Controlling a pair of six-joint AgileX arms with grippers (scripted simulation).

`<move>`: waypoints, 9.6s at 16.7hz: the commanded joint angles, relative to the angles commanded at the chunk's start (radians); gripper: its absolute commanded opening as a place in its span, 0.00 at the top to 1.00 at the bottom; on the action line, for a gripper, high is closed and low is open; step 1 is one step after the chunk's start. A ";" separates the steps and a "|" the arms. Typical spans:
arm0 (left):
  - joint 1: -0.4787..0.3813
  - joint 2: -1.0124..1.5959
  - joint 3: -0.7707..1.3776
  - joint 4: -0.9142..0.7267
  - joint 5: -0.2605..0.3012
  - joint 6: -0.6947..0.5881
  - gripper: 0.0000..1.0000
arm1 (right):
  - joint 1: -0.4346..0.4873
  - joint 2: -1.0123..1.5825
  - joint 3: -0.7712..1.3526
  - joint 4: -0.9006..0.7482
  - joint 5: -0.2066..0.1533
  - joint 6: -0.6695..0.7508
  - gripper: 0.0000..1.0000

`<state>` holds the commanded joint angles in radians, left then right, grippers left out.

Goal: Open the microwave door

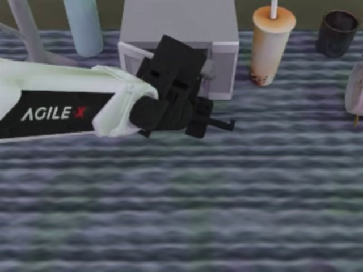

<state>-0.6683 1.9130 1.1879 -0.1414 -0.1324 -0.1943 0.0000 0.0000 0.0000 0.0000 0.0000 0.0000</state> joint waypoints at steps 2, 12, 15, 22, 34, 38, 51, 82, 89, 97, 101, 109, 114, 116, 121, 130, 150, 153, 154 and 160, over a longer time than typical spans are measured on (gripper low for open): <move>0.000 0.000 0.000 0.000 0.000 0.000 1.00 | 0.000 0.000 0.000 0.000 0.000 0.000 0.00; -0.003 -0.004 -0.006 0.002 0.015 0.006 1.00 | 0.000 0.000 0.000 0.000 0.000 0.000 0.00; 0.009 -0.021 -0.026 0.013 0.030 0.033 1.00 | 0.000 0.000 0.000 0.000 0.000 0.000 0.00; 0.013 -0.025 -0.035 0.015 0.036 0.043 1.00 | 0.000 0.000 0.000 0.000 0.000 0.000 0.00; 0.013 -0.025 -0.035 0.015 0.036 0.043 1.00 | 0.000 0.000 0.000 0.000 0.000 0.000 0.00; 0.013 -0.025 -0.035 0.015 0.036 0.043 1.00 | 0.000 0.000 0.000 0.000 0.000 0.000 0.00; 0.028 -0.050 -0.070 0.028 0.075 0.088 1.00 | 0.000 0.000 0.000 0.000 0.000 0.000 0.00; 0.046 -0.075 -0.103 0.038 0.117 0.137 1.00 | 0.000 0.000 0.000 0.000 0.000 0.000 0.00; 0.046 -0.075 -0.103 0.038 0.117 0.137 1.00 | 0.000 0.000 0.000 0.000 0.000 0.000 0.00; 0.046 -0.075 -0.103 0.038 0.117 0.137 1.00 | 0.000 0.000 0.000 0.000 0.000 0.000 0.00; 0.046 -0.075 -0.103 0.038 0.117 0.137 1.00 | 0.000 0.000 0.000 0.000 0.000 0.000 0.00; 0.064 -0.097 -0.131 0.044 0.158 0.184 1.00 | 0.000 0.000 0.000 0.000 0.000 0.000 0.00; 0.064 -0.097 -0.132 0.044 0.158 0.185 1.00 | 0.000 0.000 0.000 0.000 0.000 0.000 0.00; 0.064 -0.097 -0.132 0.044 0.158 0.185 1.00 | 0.000 0.000 0.000 0.000 0.000 0.000 0.00; 0.064 -0.097 -0.132 0.044 0.158 0.185 1.00 | 0.000 0.000 0.000 0.000 0.000 0.000 0.00; 0.064 -0.097 -0.132 0.044 0.158 0.185 1.00 | 0.000 0.000 0.000 0.000 0.000 0.000 0.00; 0.085 -0.118 -0.159 0.047 0.202 0.235 1.00 | 0.000 0.000 0.000 0.000 0.000 0.000 0.00; 0.085 -0.118 -0.159 0.047 0.202 0.235 1.00 | 0.000 0.000 0.000 0.000 0.000 0.000 0.00; 0.085 -0.118 -0.159 0.047 0.202 0.235 1.00 | 0.000 0.000 0.000 0.000 0.000 0.000 0.00; 0.085 -0.118 -0.159 0.047 0.202 0.235 1.00 | 0.000 0.000 0.000 0.000 0.000 0.000 0.00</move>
<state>-0.5836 1.7949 1.0293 -0.0943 0.0692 0.0409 0.0000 0.0000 0.0000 0.0000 0.0000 0.0000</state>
